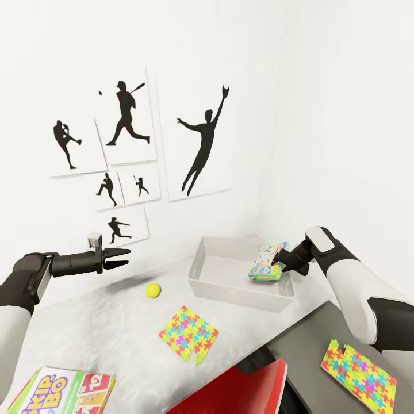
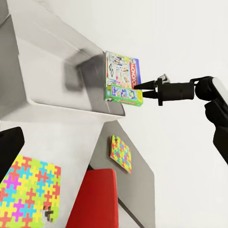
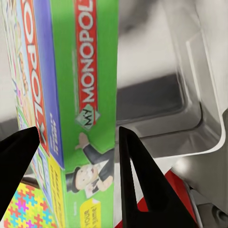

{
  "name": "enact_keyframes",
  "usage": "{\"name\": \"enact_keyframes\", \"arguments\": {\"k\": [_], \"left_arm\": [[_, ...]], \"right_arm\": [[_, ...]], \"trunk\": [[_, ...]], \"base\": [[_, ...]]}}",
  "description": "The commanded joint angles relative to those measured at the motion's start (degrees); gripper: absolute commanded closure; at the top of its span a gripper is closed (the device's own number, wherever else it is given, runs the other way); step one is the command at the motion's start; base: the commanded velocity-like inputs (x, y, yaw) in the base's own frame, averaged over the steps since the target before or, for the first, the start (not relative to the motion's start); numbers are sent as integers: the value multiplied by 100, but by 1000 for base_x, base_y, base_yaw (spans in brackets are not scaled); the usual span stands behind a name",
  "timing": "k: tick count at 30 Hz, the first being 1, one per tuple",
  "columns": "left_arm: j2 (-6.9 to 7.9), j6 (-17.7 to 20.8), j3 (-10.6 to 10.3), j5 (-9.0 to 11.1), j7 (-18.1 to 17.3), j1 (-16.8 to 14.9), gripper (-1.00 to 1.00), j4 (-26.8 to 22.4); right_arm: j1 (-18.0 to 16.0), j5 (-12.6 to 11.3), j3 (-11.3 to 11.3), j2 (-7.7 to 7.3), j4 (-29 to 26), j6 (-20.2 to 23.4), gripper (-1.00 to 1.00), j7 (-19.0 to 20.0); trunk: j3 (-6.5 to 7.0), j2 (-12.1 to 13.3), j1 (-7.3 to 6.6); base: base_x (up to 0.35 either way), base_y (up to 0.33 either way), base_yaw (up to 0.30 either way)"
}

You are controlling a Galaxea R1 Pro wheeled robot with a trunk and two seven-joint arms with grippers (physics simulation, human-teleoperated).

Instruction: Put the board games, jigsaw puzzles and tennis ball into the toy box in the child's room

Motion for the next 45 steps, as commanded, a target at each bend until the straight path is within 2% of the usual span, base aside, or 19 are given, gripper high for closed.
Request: {"name": "enact_keyframes", "arguments": {"k": [1, 26, 45], "left_arm": [[-4, 59, 7, -33, -37, -5, -100, -3], [-26, 45, -14, -59, -26, -4, -100, -3], [-35, 31, -10, -59, -12, -3, -100, -3]], "right_arm": [[-5, -53, -24, 1, -6, 12, 100, -60], [-14, -44, -24, -10, -13, 12, 100, -67], [4, -31, -8, -14, -67, 12, 100, -73]], "trunk": [[-23, -14, 3], [-250, -14, 3], [-263, -14, 3]], "base": [[0, 0, 0], [0, 0, 0], [0, 0, 0]]}}
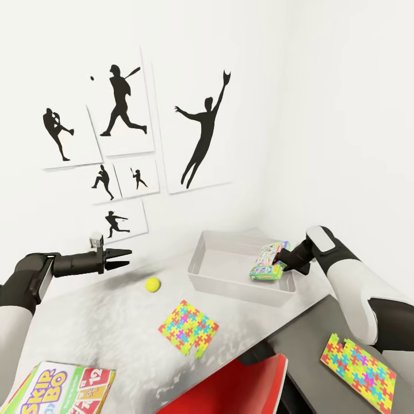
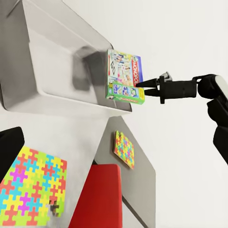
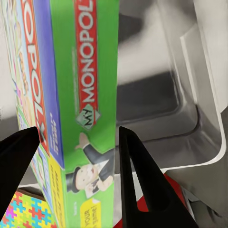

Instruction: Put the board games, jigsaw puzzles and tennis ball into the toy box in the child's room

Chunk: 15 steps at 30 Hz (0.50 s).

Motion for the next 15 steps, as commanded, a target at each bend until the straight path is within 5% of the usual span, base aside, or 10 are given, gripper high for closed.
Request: {"name": "enact_keyframes", "arguments": {"k": [1, 15], "left_arm": [[-1, 60, 9, -36, -38, -5, -100, -3], [0, 61, 14, -36, -38, -5, -100, -3]], "right_arm": [[-5, -54, -25, -4, -6, 12, 100, -58], [-5, -57, -46, -28, -6, 12, 100, -55]], "trunk": [[-13, -13, 4], [-66, -13, 4]], "base": [[0, 0, 0], [0, 0, 0]]}}
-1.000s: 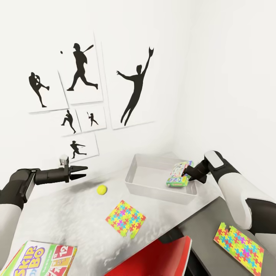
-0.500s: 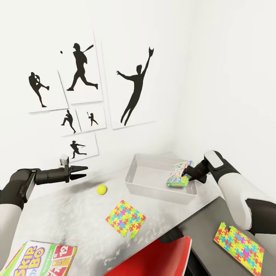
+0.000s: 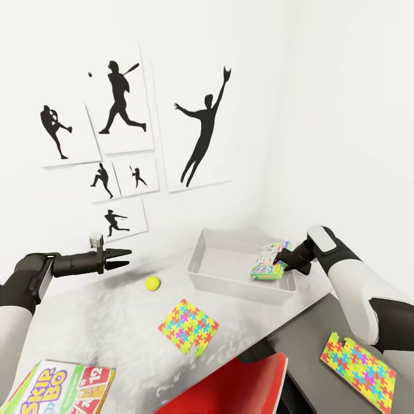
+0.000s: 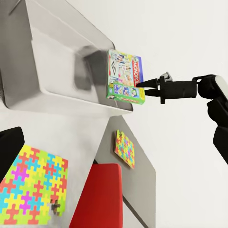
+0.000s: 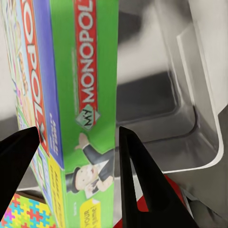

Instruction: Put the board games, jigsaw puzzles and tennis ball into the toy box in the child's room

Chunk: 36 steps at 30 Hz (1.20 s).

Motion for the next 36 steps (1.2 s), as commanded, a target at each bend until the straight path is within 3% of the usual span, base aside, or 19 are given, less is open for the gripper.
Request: {"name": "enact_keyframes", "arguments": {"k": [1, 16, 36], "left_arm": [[-2, 60, 9, -35, -38, -5, -100, -3], [-4, 60, 1, -26, -38, -5, -100, -3], [-4, 60, 4, -26, -38, -5, -100, -20]], "right_arm": [[-5, -57, -23, 2, -6, 12, 100, -60], [-14, -55, -24, 4, -11, 12, 100, -60], [-24, -32, -17, 51, -32, 12, 100, -61]], "trunk": [[-22, -13, 3], [-156, -13, 3], [-165, -13, 3]], "base": [[0, 0, 0], [0, 0, 0], [0, 0, 0]]}}
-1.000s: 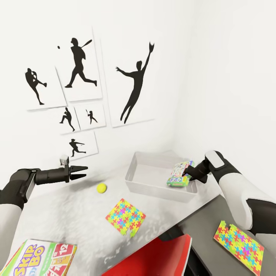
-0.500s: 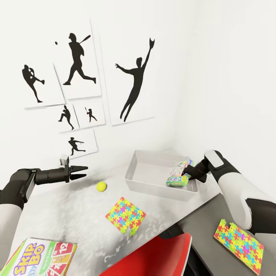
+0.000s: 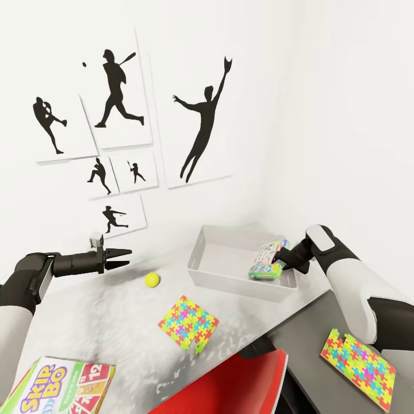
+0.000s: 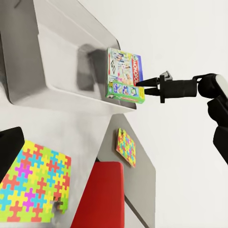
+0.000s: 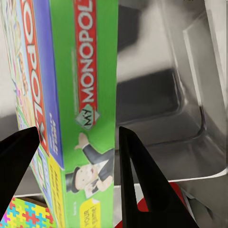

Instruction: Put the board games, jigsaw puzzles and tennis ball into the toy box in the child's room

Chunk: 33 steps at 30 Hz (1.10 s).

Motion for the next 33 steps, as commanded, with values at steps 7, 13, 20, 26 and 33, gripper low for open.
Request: {"name": "enact_keyframes", "arguments": {"k": [7, 13, 20, 26, 33], "left_arm": [[-1, 60, 8, -35, -37, -5, -100, -3], [-1, 47, 6, -41, -37, -5, -100, -3], [-5, 43, 2, -44, -35, -5, -100, -3], [-5, 43, 2, -48, -29, -5, -100, -3], [-6, 43, 5, -44, -28, -5, -100, -3]], "right_arm": [[4, -51, -21, 5, -6, 12, 100, -59], [5, -50, -21, 6, -6, -7, 100, -58], [8, -50, -12, 14, -6, -318, 100, -21], [10, -50, -10, 28, -6, -415, 100, 0], [6, -50, -20, 39, -6, -418, 100, 2]], "trunk": [[-12, -12, 4], [-12, -12, 4], [-12, -12, 4], [-12, -12, 4], [-12, -12, 4]], "base": [[0, 0, 0], [0, 0, 0], [0, 0, 0], [0, 0, 0], [0, 0, 0]]}}
